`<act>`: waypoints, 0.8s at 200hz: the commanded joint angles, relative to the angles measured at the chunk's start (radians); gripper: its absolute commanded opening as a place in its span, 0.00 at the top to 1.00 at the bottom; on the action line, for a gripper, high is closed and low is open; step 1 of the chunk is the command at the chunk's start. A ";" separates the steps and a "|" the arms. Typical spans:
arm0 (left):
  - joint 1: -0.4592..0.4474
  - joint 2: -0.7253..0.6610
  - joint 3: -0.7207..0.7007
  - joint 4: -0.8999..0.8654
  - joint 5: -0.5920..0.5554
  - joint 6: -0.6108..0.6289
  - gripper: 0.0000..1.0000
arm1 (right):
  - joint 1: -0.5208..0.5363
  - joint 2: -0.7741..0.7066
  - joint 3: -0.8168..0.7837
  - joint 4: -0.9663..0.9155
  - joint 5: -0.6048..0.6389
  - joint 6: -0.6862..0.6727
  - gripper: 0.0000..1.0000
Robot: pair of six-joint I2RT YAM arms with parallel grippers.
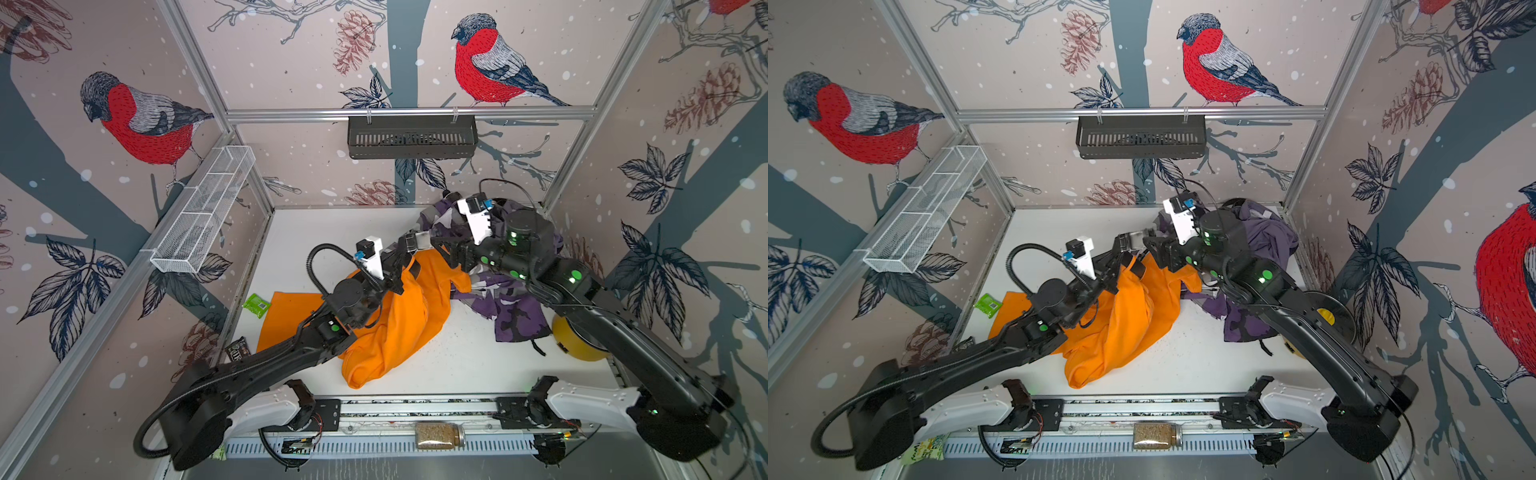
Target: Remove the belt from the trousers
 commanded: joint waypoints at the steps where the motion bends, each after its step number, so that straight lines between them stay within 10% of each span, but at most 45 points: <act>1: 0.060 -0.155 -0.045 0.000 0.106 -0.059 1.00 | -0.078 -0.097 -0.094 -0.043 -0.086 0.043 0.21; 72: 0.172 -0.551 -0.101 -0.413 0.241 -0.160 1.00 | 0.008 -0.193 -0.722 0.584 -0.340 0.421 0.04; 130: 0.173 -0.560 -0.098 -0.408 0.236 -0.146 1.00 | 0.232 0.175 -0.682 0.866 -0.373 0.486 0.05; 146: 0.172 -0.536 -0.087 -0.382 0.227 -0.118 1.00 | 0.253 0.280 -0.625 0.933 -0.423 0.494 0.26; 160: 0.178 -0.481 -0.066 -0.330 0.217 -0.075 1.00 | 0.252 0.335 -0.570 0.916 -0.415 0.487 0.68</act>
